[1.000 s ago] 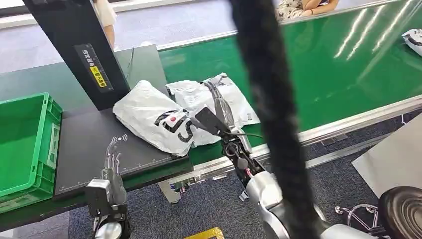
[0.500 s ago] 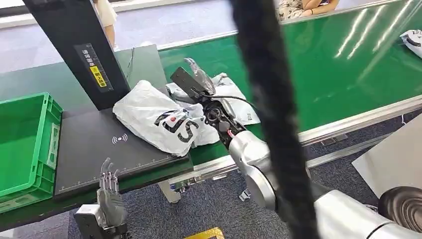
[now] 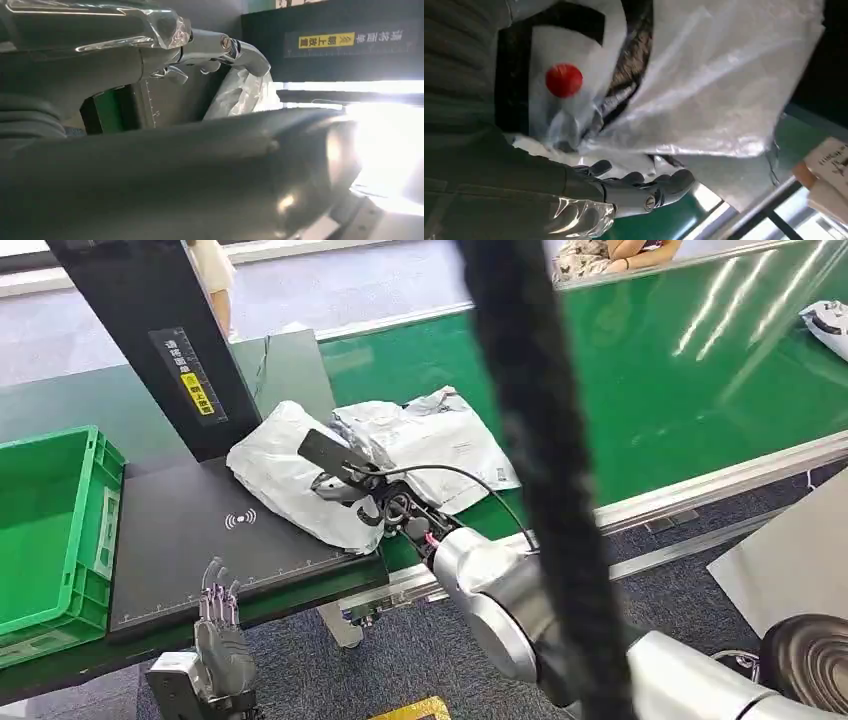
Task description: Moved the parcel from conveyor to table for the left to box.
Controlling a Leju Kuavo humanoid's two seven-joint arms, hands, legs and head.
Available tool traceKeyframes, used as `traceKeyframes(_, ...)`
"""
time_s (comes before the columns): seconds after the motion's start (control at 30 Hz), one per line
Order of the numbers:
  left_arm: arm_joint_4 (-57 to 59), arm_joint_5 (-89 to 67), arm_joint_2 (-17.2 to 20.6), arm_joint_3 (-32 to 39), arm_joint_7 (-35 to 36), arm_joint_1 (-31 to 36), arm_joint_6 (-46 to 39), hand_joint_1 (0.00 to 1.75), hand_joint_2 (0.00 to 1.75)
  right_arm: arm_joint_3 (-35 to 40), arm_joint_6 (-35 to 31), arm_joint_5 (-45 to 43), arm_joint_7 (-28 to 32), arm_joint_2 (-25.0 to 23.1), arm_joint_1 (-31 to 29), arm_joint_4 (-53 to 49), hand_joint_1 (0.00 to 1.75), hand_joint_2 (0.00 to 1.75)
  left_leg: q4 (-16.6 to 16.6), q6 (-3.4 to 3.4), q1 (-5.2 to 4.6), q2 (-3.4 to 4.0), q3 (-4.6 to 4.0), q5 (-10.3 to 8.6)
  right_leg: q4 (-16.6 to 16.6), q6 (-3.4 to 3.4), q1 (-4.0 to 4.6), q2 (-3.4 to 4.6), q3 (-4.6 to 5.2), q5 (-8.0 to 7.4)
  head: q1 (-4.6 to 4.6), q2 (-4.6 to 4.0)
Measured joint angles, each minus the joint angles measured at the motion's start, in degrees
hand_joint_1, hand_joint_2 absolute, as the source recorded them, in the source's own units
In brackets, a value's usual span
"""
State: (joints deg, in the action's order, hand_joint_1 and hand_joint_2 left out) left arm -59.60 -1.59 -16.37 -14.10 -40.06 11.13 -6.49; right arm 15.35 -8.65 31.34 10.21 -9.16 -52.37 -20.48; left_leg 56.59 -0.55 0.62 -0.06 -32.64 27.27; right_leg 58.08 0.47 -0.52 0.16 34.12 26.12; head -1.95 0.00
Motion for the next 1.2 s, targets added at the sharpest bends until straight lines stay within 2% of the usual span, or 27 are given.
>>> traceKeyframes(0.2, -0.02, 0.52, 0.02, 0.0, 0.0, -0.01, -0.59, 0.0, 0.0, 1.29, -0.26, 1.07, -1.42, -0.48, 2.86, 1.48, 0.0, 1.75, 0.0, 0.0, -0.01, 0.0, 0.0, 0.01, -0.01, 0.0, -0.01, 0.0, -0.01, 0.0, 0.0, 0.0)
traceKeyframes(0.23, -0.04, 0.59, 0.02, 0.0, 0.0, -0.03, -0.59, 0.0, 0.0, 1.44, -0.48, 1.07, -1.42, -0.48, 3.11, 1.62, 0.0, 0.0, 0.0, 0.0, -0.01, 0.0, 0.0, 0.01, -0.01, 0.0, -0.01, 0.01, -0.01, 0.0, 0.0, 0.0)
traceKeyframes(0.7, -1.33, 1.16, 0.02, 0.9, -0.02, -0.96, -1.38, 0.0, 0.0, 1.42, -2.54, -0.35, 0.7, 0.13, 4.35, 2.25, 0.0, 0.0, 0.0, 0.0, 0.0, 0.0, 0.01, 0.0, 0.0, 0.0, 0.0, 0.02, 0.0, 0.0, 0.0, 0.0)
traceKeyframes(0.73, -1.46, 1.16, 0.02, 0.92, -0.02, -1.04, -1.38, 0.0, 0.0, 1.42, -2.58, -0.35, 0.75, 0.13, 4.35, 2.27, 1.52, 0.0, 0.0, 0.0, 0.0, 0.0, 0.01, 0.0, 0.0, 0.0, 0.0, 0.02, 0.0, 0.0, 0.0, 0.0)
traceKeyframes(0.77, -1.51, 1.16, 0.02, 0.96, -0.02, -1.07, -1.42, 0.0, 0.0, 1.4, -2.65, -0.39, 0.85, 0.15, 4.35, 2.27, 1.75, 0.0, 0.0, 0.0, 0.0, 0.0, 0.01, 0.01, -0.01, 0.0, 0.0, 0.02, -0.01, 0.0, 0.0, 0.0)
traceKeyframes(1.2, -4.55, 1.88, 0.07, 1.44, 0.0, -3.52, -0.74, 0.0, 0.0, 0.0, -3.78, -1.79, 4.66, 1.27, 4.11, 2.29, 1.75, 0.0, 0.0, 0.0, 0.0, 0.0, 0.01, 0.01, -0.01, 0.0, 0.0, 0.01, -0.01, 0.0, 0.0, 0.0)
